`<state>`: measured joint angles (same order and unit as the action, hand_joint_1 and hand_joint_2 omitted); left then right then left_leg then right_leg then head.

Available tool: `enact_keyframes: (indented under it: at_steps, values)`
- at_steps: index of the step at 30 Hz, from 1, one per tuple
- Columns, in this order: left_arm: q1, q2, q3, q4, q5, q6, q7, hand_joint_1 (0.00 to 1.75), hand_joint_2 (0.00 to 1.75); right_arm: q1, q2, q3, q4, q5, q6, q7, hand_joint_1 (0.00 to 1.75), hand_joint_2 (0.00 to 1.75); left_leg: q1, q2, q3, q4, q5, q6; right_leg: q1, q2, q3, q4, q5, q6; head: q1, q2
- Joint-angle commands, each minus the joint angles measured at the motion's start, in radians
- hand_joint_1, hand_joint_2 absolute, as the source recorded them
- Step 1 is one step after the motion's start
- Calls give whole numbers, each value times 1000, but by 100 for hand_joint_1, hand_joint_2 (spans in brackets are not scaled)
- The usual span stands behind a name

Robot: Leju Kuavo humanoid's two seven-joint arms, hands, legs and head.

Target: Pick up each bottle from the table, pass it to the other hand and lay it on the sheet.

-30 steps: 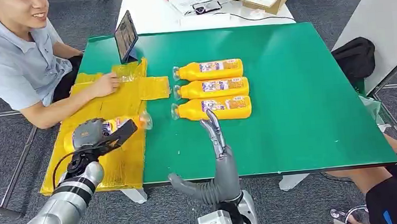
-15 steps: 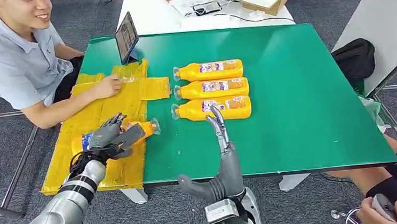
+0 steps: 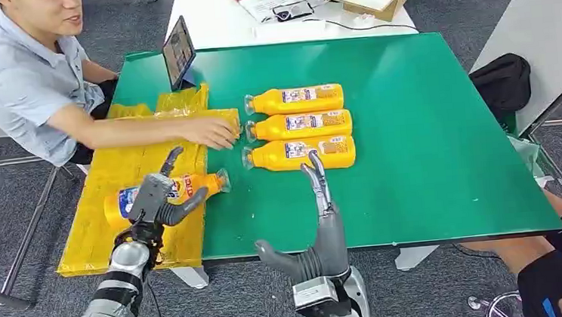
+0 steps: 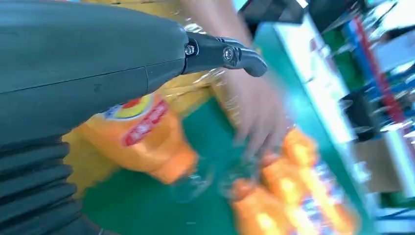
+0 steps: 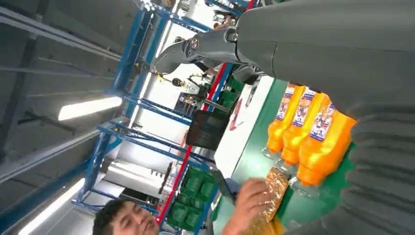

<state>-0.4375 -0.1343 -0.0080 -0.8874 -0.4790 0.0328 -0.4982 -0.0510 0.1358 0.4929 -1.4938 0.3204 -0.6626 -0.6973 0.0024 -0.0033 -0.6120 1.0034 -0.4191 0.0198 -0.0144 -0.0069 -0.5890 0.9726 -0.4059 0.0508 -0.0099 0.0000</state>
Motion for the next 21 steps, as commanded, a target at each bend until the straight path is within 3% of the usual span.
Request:
enact_keyframes:
  at_steps: [1,2,3,4,6,9,13,21]
  values:
    - [107,-59,19,-359,446,-49,-8,0,175,-61,-43,-50,93,115,4,-1,0,175,1,3,4,1,-3,-1,1,3,4,0,-2,-2,0,0]
    - [147,-60,17,-427,558,-65,-1,0,175,-78,-71,-82,119,212,69,79,0,175,1,2,1,0,-2,0,1,2,1,-1,0,-1,0,0]
    - [165,-49,1,-453,574,-58,7,0,175,-79,-68,-111,128,214,92,65,0,175,1,2,3,0,-2,0,1,3,2,-1,-1,-1,0,0]
    - [208,-56,20,-502,674,-88,5,0,175,-109,-127,-111,183,338,170,194,0,175,0,2,1,0,-1,0,0,2,1,-1,0,-1,0,0]
    - [244,-51,22,-540,713,-103,8,0,175,-129,-141,-153,238,325,199,157,0,175,0,3,2,-1,-1,0,0,3,2,-2,0,-1,0,0]
    - [290,-70,38,-597,773,-62,25,0,175,-200,-169,-227,368,392,265,238,0,175,0,3,3,-1,-2,0,0,3,3,-2,0,-1,0,0]
    - [331,-56,-14,-651,479,204,-100,0,175,-294,-203,-265,519,463,304,275,0,175,-1,2,1,0,-1,0,-1,2,2,-1,0,-1,0,0]
    - [342,-42,-110,-655,272,326,-109,0,175,-377,-194,-261,673,526,316,315,0,175,0,1,2,0,-2,-1,0,2,2,-1,0,-1,0,0]
